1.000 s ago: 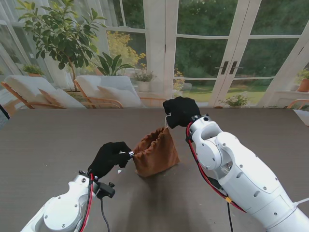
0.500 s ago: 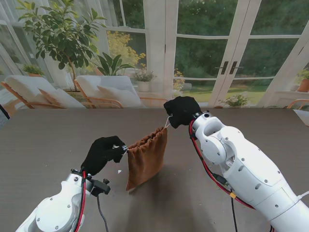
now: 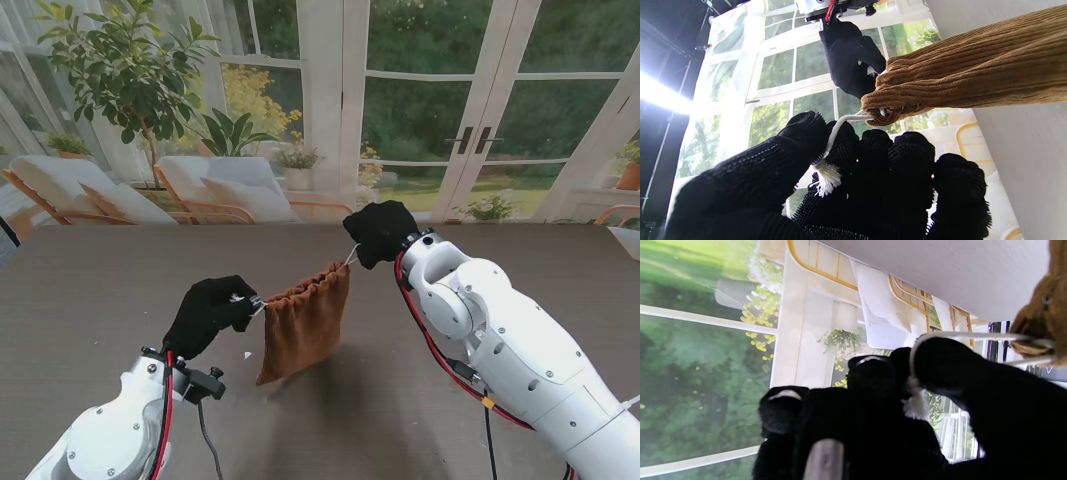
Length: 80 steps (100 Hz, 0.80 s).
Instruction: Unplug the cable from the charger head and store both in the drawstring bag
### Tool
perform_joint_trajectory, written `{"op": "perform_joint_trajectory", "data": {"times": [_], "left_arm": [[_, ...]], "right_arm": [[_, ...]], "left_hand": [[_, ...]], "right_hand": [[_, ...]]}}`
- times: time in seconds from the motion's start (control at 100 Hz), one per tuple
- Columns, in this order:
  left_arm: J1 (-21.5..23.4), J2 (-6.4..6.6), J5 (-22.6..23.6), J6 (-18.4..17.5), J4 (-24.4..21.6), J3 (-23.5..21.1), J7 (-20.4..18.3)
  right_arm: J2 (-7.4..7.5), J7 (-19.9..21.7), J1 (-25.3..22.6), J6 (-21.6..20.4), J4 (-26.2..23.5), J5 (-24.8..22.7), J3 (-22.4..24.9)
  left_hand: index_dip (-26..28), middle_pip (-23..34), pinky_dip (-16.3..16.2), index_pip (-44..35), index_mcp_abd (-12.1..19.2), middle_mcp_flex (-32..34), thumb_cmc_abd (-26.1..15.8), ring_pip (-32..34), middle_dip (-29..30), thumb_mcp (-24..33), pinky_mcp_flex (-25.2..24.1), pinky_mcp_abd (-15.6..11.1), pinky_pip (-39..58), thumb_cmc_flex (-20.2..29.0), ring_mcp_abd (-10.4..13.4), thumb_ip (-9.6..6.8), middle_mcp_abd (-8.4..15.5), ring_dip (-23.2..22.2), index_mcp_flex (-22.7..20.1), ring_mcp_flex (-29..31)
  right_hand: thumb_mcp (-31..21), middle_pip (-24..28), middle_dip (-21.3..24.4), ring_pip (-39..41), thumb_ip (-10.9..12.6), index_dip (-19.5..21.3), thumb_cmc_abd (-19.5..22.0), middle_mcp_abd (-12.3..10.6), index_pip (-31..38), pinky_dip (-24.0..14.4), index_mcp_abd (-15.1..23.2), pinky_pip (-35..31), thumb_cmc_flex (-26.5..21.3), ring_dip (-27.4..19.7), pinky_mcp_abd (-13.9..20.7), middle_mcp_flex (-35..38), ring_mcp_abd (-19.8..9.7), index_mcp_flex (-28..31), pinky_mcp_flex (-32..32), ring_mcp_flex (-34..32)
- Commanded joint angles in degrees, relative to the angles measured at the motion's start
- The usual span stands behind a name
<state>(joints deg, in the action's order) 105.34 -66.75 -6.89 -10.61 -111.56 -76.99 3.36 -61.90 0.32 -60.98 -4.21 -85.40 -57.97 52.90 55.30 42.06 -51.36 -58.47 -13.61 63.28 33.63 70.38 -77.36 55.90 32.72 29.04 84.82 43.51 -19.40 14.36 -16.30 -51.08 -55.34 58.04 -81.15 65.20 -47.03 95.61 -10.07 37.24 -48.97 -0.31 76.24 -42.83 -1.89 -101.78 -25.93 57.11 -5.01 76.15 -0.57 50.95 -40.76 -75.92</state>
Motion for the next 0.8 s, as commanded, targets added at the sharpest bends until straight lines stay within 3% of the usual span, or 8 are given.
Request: {"op": "perform_joint_trajectory", "data": {"times": [0.0,0.79], "left_arm": [[0.4,-0.06,-0.1,-0.4,-1.0,-0.2,-1.2],[3.9,-0.10,-0.8,-3.8,-5.4,-2.4,-0.1]], "right_arm": [[0.33,1.0,0.2,-0.5,0.2,-0.9,-0.1],[1.41,2.5,2.2,-3.6,3.4,-4.7,-1.2]], "left_hand": [[0.3,-0.1,0.4,-4.4,4.2,2.1,-3.7,2.3,-0.8,2.1,0.9,-1.3,3.8,-0.4,2.5,1.30,3.0,-0.5,-3.5,2.8],[-0.3,-0.5,1.5,-5.0,4.6,3.5,-3.8,2.2,-1.1,2.2,2.1,-1.7,4.8,-0.7,3.3,1.29,3.9,-0.3,-3.5,4.2]], "right_hand": [[-7.4,2.3,-1.1,2.7,1.2,3.1,0.2,2.7,2.6,-2.3,-3.9,-3.8,-2.4,1.2,2.7,6.9,-13.9,1.1,-26.2,0.1],[-7.3,2.0,-1.2,2.2,1.5,3.3,0.5,2.0,2.6,-2.5,-2.7,-3.4,-1.9,1.4,3.8,6.9,-14.9,1.0,-26.3,0.0]]}}
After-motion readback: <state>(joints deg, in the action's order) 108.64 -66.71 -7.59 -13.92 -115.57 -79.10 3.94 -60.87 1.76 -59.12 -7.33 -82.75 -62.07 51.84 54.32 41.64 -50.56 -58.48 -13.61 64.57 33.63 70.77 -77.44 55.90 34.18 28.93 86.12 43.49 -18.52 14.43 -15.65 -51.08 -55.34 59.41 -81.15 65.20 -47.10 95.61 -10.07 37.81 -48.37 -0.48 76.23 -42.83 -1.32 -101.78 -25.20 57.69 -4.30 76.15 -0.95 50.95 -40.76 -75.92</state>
